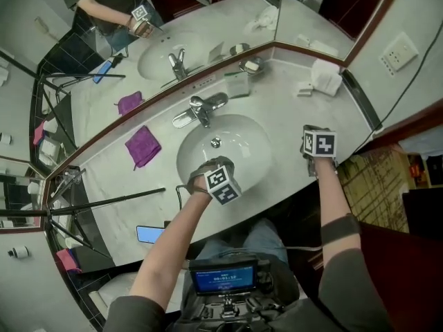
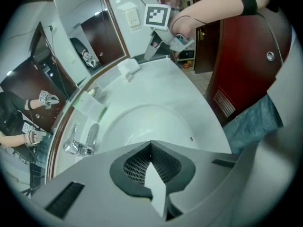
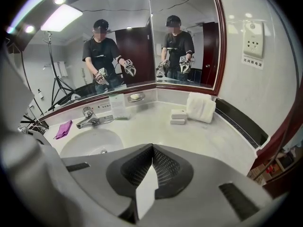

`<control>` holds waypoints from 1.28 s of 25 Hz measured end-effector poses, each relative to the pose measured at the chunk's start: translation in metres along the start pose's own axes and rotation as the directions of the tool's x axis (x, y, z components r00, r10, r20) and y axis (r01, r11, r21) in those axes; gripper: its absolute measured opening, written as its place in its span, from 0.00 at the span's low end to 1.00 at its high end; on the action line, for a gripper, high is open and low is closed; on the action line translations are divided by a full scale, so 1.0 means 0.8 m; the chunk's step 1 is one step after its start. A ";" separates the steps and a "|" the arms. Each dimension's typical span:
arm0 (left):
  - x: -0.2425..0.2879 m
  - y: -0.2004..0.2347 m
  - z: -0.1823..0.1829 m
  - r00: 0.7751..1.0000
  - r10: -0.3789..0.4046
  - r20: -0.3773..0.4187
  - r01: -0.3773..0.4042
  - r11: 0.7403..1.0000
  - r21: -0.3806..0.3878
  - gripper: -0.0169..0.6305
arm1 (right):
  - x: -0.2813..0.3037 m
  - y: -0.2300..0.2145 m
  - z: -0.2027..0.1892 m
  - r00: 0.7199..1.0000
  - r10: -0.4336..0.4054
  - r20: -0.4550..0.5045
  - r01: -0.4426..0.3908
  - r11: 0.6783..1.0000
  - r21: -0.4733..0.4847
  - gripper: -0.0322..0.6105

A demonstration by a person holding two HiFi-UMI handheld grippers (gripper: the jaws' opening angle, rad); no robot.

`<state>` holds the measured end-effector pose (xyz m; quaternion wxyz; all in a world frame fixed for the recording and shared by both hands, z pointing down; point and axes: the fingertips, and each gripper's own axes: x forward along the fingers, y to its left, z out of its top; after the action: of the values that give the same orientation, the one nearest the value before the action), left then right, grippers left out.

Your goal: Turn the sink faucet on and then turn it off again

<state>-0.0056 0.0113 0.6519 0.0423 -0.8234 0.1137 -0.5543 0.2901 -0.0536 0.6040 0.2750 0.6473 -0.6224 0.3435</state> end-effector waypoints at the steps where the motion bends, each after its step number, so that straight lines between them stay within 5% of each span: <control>1: -0.001 -0.010 -0.001 1.000 -0.021 -0.001 0.021 1.000 -0.009 0.03 | -0.004 0.001 -0.002 1.000 0.000 0.001 0.000 1.000 0.002 0.06; 10: -0.031 -0.041 0.002 0.989 -0.137 0.047 0.143 0.979 -0.146 0.03 | -0.035 0.023 -0.021 1.000 0.017 -0.002 -0.017 1.000 -0.010 0.06; 32: -0.056 -0.017 0.000 0.990 -0.110 0.084 0.122 0.981 -0.149 0.03 | -0.056 0.023 -0.018 1.000 -0.011 -0.014 0.010 0.997 -0.073 0.06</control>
<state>-0.0197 0.0349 0.6144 -0.0493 -0.8498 0.1063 -0.5140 0.2709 -0.0160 0.5764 0.3048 0.6377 -0.6291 0.3236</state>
